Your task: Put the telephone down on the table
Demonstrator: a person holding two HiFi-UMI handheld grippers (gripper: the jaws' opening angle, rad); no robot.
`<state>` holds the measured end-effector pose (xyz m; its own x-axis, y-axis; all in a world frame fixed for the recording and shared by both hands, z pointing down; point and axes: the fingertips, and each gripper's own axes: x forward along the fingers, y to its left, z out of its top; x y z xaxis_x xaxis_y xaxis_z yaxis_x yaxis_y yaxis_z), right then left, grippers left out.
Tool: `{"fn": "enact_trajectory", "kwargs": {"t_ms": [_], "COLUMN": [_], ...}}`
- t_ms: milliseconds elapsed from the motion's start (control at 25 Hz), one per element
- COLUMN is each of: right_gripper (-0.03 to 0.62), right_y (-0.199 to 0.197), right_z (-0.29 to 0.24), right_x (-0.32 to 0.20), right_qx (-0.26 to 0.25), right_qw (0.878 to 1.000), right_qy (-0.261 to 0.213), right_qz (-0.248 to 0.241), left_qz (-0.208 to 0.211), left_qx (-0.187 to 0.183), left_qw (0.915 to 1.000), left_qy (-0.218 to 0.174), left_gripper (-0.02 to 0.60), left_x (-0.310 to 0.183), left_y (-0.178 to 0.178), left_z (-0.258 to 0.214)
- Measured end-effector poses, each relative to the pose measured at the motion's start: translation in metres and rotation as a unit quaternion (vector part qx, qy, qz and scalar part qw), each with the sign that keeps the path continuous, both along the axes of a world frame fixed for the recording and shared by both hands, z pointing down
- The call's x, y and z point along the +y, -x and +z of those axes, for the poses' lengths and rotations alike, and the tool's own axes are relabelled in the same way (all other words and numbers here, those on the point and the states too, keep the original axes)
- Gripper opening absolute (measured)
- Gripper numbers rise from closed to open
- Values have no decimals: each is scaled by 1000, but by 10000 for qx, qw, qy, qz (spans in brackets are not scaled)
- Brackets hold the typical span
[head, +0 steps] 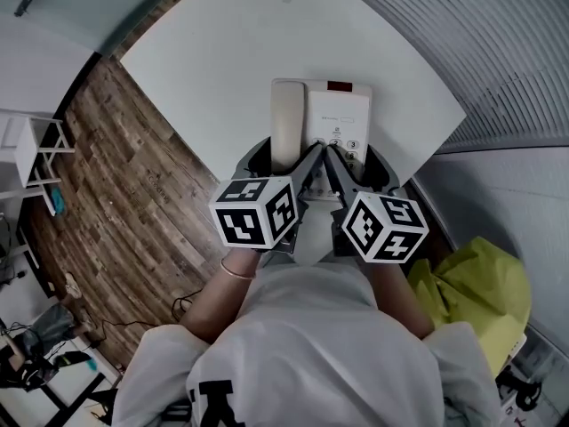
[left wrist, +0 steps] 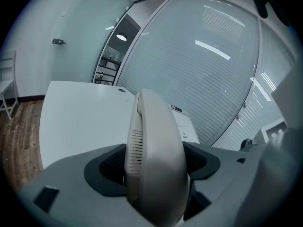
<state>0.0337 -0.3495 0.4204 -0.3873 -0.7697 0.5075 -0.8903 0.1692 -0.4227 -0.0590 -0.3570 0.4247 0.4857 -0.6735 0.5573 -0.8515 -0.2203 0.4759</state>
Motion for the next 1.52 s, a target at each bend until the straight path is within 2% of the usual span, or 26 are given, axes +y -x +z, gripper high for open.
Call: {"fn": "enact_trajectory", "kwargs": {"t_ms": [200,800,1520], "right_gripper": [305,305,305], "right_y": [0,3,1], "right_z": [26,60,86], "right_x": [6,7,2], "right_qx": [-44,-22,-105], "right_qw": [9998,9982,9958], "right_qy": [174,594,899], "right_qz": [53,109,134], "left_qz": [16,37,70], "left_qx": [-51,-63,-160], "left_qw": [9999,9984,9969], "left_qy": [135,561,773], "left_gripper": [357,357,357], "left_x": [6,7,1], "left_y": [0,4,1], "left_z": [25,61,85]}}
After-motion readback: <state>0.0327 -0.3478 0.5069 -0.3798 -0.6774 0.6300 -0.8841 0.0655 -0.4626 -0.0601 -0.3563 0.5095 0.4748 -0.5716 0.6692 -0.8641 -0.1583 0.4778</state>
